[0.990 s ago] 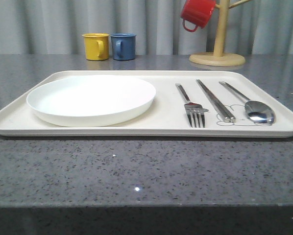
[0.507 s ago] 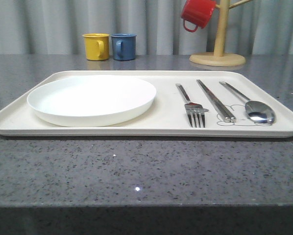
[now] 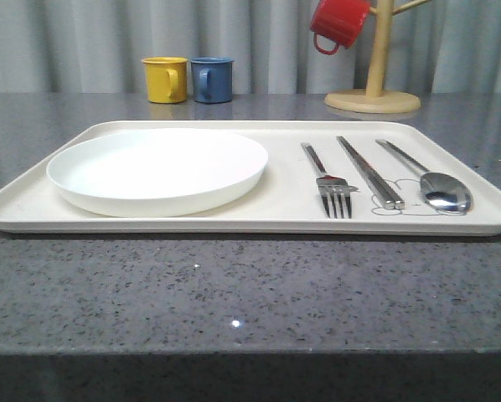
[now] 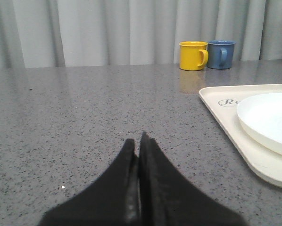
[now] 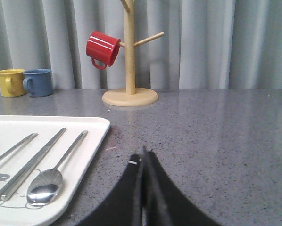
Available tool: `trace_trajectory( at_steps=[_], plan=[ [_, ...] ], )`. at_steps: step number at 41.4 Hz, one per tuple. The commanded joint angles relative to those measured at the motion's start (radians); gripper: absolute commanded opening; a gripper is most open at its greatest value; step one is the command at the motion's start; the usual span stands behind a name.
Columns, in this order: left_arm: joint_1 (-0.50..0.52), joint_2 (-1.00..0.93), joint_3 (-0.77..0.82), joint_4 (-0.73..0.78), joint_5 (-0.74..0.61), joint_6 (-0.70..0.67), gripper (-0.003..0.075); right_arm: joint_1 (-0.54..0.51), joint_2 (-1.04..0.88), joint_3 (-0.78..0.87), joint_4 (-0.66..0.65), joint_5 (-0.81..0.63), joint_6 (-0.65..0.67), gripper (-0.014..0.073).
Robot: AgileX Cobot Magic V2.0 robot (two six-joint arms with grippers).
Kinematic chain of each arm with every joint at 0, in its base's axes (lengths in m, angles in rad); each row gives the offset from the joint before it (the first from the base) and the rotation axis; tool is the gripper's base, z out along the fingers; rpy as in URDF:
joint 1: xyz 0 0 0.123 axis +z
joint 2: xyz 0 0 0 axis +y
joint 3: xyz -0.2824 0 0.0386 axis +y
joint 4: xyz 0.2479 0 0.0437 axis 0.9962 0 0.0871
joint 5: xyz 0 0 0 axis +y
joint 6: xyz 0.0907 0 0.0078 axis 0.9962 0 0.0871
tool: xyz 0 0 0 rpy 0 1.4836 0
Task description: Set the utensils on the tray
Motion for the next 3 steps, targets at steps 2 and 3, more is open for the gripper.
trace_trajectory(
  at_steps=[2,3],
  plan=[
    [-0.006,-0.024,-0.002,0.000,-0.076,-0.001,-0.0018,-0.006,-0.016,0.000,0.000,-0.083,-0.009,-0.0068],
    [-0.006,-0.024,-0.002,0.000,-0.076,-0.001,-0.0018,-0.006,-0.016,0.000,0.000,-0.083,-0.009,-0.0068]
  ],
)
